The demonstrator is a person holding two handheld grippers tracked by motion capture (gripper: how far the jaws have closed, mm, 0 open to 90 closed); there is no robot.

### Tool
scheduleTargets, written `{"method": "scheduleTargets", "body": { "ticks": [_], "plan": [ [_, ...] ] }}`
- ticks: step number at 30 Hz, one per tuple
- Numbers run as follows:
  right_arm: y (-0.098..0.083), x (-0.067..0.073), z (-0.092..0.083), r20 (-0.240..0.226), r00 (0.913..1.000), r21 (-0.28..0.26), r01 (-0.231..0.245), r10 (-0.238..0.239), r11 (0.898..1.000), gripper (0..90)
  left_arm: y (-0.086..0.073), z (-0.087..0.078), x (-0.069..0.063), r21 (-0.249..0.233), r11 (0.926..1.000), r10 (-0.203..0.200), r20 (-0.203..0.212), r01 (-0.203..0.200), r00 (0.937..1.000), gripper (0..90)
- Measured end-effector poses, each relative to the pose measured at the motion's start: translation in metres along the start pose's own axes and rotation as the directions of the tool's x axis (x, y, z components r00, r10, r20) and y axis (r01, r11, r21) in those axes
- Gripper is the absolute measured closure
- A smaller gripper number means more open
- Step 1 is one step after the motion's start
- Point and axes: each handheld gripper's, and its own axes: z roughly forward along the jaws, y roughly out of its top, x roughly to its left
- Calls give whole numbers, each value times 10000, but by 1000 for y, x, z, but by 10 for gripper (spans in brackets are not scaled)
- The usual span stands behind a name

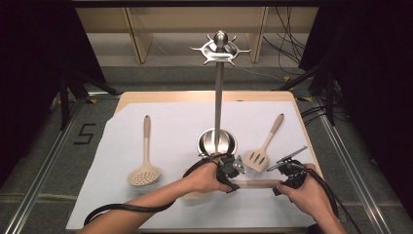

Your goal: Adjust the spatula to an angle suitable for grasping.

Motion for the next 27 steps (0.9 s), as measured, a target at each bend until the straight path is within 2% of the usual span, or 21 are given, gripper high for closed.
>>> {"method": "scheduleTargets", "body": {
  "ticks": [2,4,5,6,10,11,12,14,15,17,18,19,20,21,23,26,27],
  "plan": [
    [1,-3,0,181,9991,-241,377,-373,9990,739,-1,2,0,87,9999,-119,41,119,9999,565],
    [1,-2,0,1,9997,-143,262,-262,9996,741,0,3,0,99,9998,-177,103,176,9998,578],
    [0,1,0,-129,9998,20,-124,124,9999,741,1,4,0,151,9998,-88,105,86,9999,584],
    [0,-1,1,-90,9999,-32,88,-88,10000,741,1,4,-1,166,9997,-166,158,164,9997,590],
    [1,-2,0,-72,9998,-36,182,-182,9998,739,4,5,-1,236,9997,21,134,-25,9999,619],
    [0,-2,0,-155,9999,-56,-72,71,10000,733,6,5,-3,398,9990,175,131,-180,9998,634],
    [0,-3,-1,-60,10000,-116,76,-77,9999,732,7,6,-4,375,9992,151,115,-155,9998,646],
    [0,-4,-1,-99,9999,-155,78,-80,9998,731,8,5,-4,510,9985,215,135,-221,9997,655],
    [-1,-4,-2,-156,9998,-76,-79,77,9999,730,8,6,-5,519,9985,186,140,-193,9997,666],
    [-1,-6,-2,-231,9997,-150,-85,81,9999,729,7,6,-4,443,9990,-110,408,92,9991,666],
    [-2,-5,-2,-325,9989,-211,-350,343,9992,729,7,6,-4,383,9991,-220,480,202,9986,652],
    [-1,-6,-3,-274,9995,-141,-136,132,9998,729,7,6,-5,414,9991,-148,465,129,9988,647],
    [-1,-6,-3,-274,9995,-141,-136,132,9998,729,7,6,-5,414,9991,-148,465,129,9988,648],
    [-1,-6,-4,-229,9995,-129,-207,204,9997,729,8,6,-5,510,9987,22,413,-43,9991,648],
    [-1,-7,-3,-235,9995,-169,-219,215,9996,730,8,6,-5,493,9988,-66,400,46,9992,651],
    [-1,-7,-3,-246,9994,-140,-247,244,9996,729,10,6,-6,675,9977,75,379,-100,9993,663],
    [-1,-5,-3,-326,9977,-110,-594,590,9982,729,11,6,-6,740,9971,166,349,-192,9993,685]
  ]
}}
